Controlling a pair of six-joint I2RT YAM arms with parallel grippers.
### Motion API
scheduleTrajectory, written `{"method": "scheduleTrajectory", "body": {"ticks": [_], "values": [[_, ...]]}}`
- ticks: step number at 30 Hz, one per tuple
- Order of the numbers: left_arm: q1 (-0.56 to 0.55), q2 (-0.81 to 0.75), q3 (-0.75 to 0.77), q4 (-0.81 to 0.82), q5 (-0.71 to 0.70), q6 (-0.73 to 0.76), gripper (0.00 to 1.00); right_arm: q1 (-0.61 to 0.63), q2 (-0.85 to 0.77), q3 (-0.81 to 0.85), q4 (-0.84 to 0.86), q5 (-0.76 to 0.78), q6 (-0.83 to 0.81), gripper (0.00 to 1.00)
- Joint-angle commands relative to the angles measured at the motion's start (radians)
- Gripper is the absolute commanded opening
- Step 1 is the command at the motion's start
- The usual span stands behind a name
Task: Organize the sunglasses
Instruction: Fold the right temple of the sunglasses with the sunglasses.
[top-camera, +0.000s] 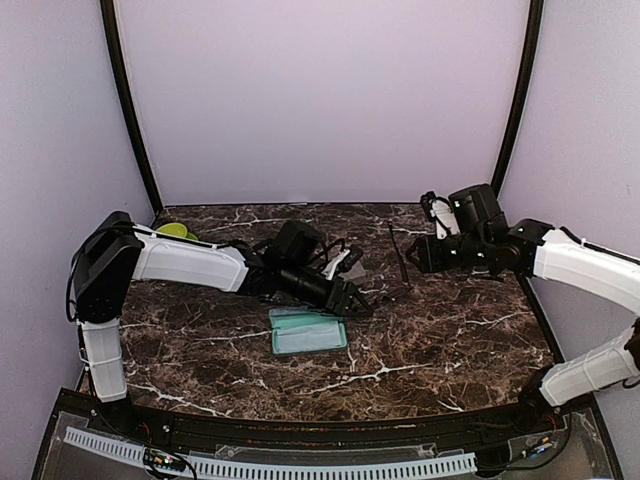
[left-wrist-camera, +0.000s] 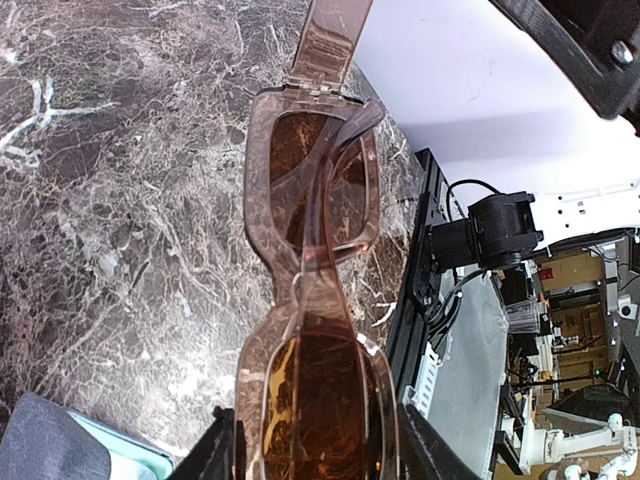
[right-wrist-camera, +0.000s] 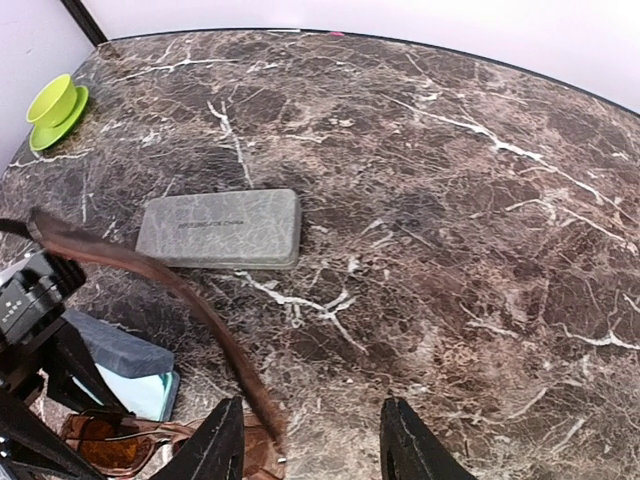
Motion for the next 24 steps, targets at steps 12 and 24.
{"method": "scheduleTrajectory", "body": {"ticks": [12, 24], "values": [[-0.019, -0.055, 0.004, -0.01, 0.025, 0.025, 0.08, -0.036, 0.122, 0.122, 0.01, 0.008, -0.025, 0.48], [-0.021, -0.045, 0.021, -0.016, 0.023, 0.032, 0.08, 0.031, 0.152, 0.118, 0.007, -0.02, -0.035, 0.47]]}}
